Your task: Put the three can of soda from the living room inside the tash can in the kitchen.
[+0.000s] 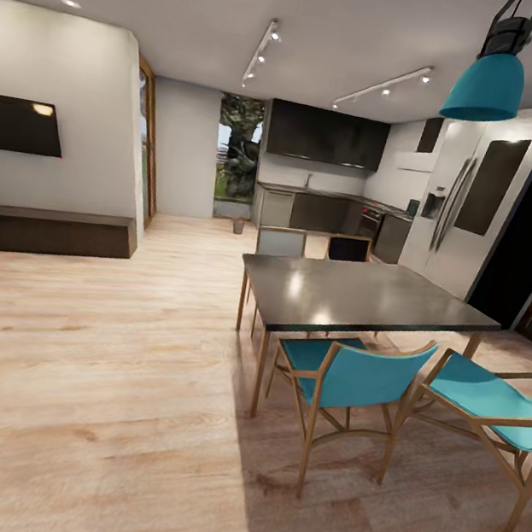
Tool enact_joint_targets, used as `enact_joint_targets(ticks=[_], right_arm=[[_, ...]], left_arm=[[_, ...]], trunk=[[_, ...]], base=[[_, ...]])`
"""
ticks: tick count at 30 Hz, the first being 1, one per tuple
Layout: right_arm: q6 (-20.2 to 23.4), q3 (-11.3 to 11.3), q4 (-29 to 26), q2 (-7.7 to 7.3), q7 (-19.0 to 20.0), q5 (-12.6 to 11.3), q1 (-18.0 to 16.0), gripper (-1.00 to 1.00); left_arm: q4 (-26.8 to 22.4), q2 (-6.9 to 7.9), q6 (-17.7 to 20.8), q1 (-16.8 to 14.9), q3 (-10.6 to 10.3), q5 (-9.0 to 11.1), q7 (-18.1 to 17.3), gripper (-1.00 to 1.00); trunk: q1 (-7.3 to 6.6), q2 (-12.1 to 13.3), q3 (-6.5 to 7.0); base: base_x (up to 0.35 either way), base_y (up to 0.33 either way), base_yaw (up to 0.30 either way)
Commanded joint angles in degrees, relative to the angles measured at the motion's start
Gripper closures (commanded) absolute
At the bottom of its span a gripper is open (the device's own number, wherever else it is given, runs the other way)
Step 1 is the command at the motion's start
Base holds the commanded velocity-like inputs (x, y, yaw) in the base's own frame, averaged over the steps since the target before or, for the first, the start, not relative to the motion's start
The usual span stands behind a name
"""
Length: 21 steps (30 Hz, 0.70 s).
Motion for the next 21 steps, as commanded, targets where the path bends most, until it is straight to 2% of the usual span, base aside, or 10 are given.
enact_joint_targets(ticks=[1, 8, 21], right_arm=[[0.00, 0.00, 0.00, 0.00, 0.00, 0.00, 0.00, -1.00], [-0.15, 0.44, 0.09, -0.17, 0.26, 0.38, -0.12, -1.00], [-0.26, 0.43, 0.09, -0.14, 0.18, 0.44, -0.20, -1.00]], left_arm=[[0.00, 0.00, 0.00, 0.00, 0.00, 0.00, 0.00, -1.00], [-0.42, -0.12, -0.35, -0.09, 0.35, 0.09, -0.35, -1.00], [-3.31, -0.11, -4.00, -0.09, 0.60, 0.16, -0.35, -1.00]], trunk=[[0.00, 0.01, 0.00], [0.00, 0.01, 0.00], [0.00, 0.01, 0.00]], base=[[0.000, 0.000, 0.000], [0.000, 0.000, 0.000], [0.000, 0.000, 0.000]])
